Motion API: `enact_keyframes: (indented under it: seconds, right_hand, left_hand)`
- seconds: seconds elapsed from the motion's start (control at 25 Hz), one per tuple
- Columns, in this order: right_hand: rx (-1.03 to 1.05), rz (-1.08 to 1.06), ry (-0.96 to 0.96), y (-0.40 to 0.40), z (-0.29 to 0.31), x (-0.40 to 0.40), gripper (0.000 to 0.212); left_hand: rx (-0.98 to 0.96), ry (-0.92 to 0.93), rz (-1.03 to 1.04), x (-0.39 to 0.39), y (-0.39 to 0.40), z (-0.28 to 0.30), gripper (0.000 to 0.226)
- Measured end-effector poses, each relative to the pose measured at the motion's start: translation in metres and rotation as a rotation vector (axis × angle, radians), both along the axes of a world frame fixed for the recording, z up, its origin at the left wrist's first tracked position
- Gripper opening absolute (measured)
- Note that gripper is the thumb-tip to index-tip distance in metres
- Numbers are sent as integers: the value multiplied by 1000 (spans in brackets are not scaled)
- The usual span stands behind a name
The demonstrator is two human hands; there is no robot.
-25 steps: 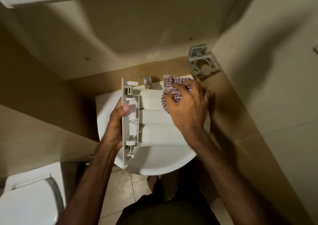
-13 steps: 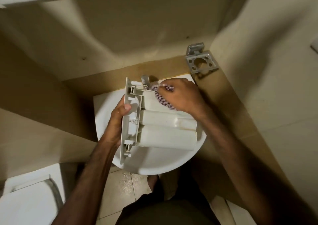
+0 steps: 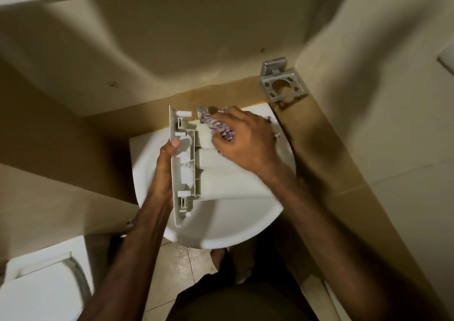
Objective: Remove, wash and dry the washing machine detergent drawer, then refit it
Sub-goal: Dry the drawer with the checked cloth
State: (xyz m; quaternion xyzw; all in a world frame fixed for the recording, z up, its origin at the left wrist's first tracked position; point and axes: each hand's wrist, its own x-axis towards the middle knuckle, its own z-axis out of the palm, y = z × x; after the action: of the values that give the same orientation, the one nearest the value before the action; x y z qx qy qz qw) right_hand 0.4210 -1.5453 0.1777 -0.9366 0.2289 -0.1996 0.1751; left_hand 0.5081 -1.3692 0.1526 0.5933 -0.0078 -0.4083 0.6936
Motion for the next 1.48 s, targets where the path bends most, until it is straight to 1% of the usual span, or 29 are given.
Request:
enact_keyframes:
  seconds: [0.08,0.12,0.16,0.2,0.28,0.32,0.36,0.4,0.44,0.52,0.56,0.6,0.68,0.72,0.76,0.84,0.88,0.92,0.96,1.0,1.04,1.08,1.12,1.16,1.24,1.32,1.36,1.4,1.48]
  right_hand:
    - [-133,66,-65,34,-6,6,46]
    - [-179,113,-68,45,-13,-3,46]
    - [-223,134,-69,47,-19,-15,45]
    - [-256,123,-73,41,-26,-29,44]
    - [-208,-68,-86,22,-34,-41,41]
    - [-145,-193,-90,21,-32,-37,40]
    - [-110,-260,-110,28,-30,-30,39]
    - [-124,-243,-126,42,-29,-23,38]
    - [-153,-132,-128,60,-29,-20,39]
    - [-204,100,-104,68,-29,-30,42]
    - [-237,109,-87,52,-30,-35,41]
    - [-243,21,-90,33,-30,-38,40]
    - [-157,-265,-133,15,-29,-35,37]
    - [-132,-326,-166,23,-31,-32,36]
    - [-161,-299,-185,38,-34,-31,37]
    - [-283,-64,-192,68,-44,-42,39]
    - [-357,40,-178,69,-50,-53,40]
    - [-432,74,-177,58,-55,-63,41]
    - [-469,23,-195,44,-60,-68,41]
    - [-437,-88,-226,33,-62,-68,40]
    - [-346,-215,-274,27,-60,-61,38]
    - [-259,-300,-332,29,-57,-51,36]
    - [-222,-317,-390,38,-53,-41,36]
    - [-240,-274,-427,52,-50,-32,35]
    - [-391,-67,-424,76,-52,-29,37]
    - [-578,129,-361,72,-53,-39,43]
    - [-643,144,-339,58,-53,-41,45]
    - [-660,89,-321,41,-51,-39,46]
    - [-494,-147,-345,14,-41,-31,41]
  left_hand:
    - [-89,-26,28,4,-11,2,55]
    - [-136,-8,33,9,-12,2,47]
    - [-162,0,38,12,-10,6,49]
    - [-184,-7,51,15,-7,8,58]
    - [-182,-29,50,16,-1,3,81]
    - [-177,-33,62,14,-1,0,79]
    - [-173,-25,88,10,-2,-2,67]
    - [-166,-5,102,7,-4,-2,60]
    - [-170,19,93,3,-6,-1,64]
    - [-215,66,46,-1,-6,1,91]
    - [-206,47,52,2,-4,-1,97]
    - [-197,20,70,4,-3,-2,98]
    - [-190,-6,99,6,-3,-2,91]
    - [-184,0,129,6,-4,-2,84]
    - [-176,10,157,4,-6,1,73]
    - [-190,52,156,1,-8,6,48]
    - [-209,81,159,1,-6,7,47]
    - [-215,101,178,2,-4,9,49]
    - [-238,122,203,5,-2,9,46]
    - [-260,153,233,7,-1,10,43]
    - [-268,181,260,7,-2,9,43]
    - [-283,206,272,6,-4,7,44]
    - [-305,217,277,6,-5,6,45]
    - [-325,231,277,3,-8,9,46]
    - [-351,297,231,-2,-11,13,60]
    - [-321,346,202,-4,-11,14,69]
    - [-309,363,210,-3,-10,12,67]
    - [-307,368,233,-2,-9,12,63]
    - [-310,367,265,1,-8,8,52]
